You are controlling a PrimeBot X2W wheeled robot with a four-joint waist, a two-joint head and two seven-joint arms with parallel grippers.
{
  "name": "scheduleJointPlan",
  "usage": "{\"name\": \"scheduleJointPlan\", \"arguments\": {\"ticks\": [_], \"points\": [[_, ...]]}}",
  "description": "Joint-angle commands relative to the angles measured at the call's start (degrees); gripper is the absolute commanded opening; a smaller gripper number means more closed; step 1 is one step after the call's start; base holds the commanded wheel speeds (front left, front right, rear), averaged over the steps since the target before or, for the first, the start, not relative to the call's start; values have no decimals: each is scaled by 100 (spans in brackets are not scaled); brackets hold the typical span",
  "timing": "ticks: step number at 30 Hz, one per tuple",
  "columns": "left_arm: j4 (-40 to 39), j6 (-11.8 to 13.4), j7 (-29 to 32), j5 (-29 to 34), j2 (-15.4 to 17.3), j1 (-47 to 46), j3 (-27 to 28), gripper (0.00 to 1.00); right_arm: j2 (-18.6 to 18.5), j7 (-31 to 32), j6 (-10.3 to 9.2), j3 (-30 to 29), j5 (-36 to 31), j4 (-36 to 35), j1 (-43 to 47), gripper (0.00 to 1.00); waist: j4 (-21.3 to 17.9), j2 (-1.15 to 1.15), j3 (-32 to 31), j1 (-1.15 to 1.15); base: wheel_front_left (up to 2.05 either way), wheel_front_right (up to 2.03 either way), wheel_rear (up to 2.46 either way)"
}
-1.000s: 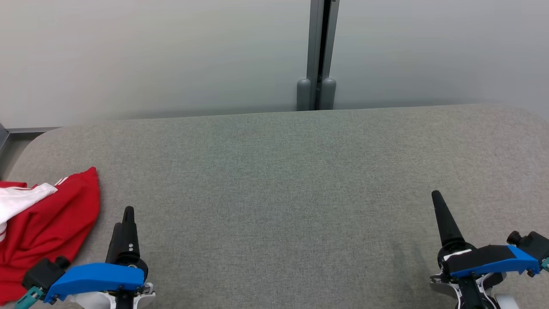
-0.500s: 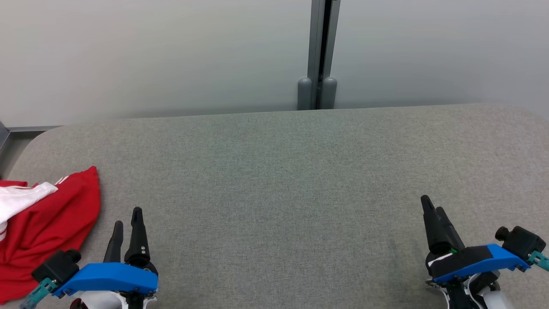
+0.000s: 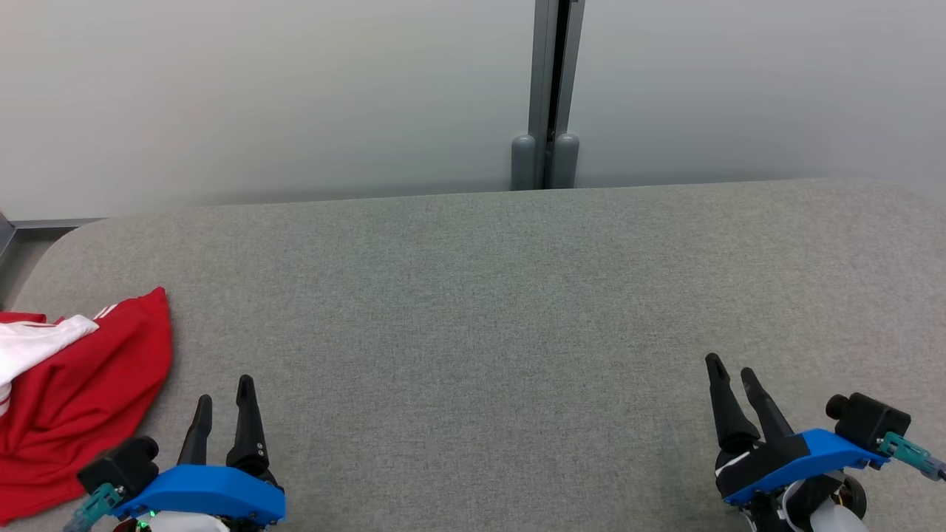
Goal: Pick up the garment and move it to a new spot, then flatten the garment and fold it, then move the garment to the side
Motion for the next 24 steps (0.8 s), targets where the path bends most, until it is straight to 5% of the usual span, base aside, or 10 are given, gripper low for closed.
{"name": "scheduleJointPlan", "arguments": {"ticks": [1, 24], "points": [[21, 29, -65, 197, 43, -54, -26, 100, -30, -71, 11, 33, -201, 16, -176, 100, 0, 0, -1, 0, 0, 0, 0], [518, 92, -405, 1617, 80, -83, -268, 100, 17, -406, 12, 151, -1738, 610, -281, 100, -20, 0, -31, 0, 0, 0, 0]]}}
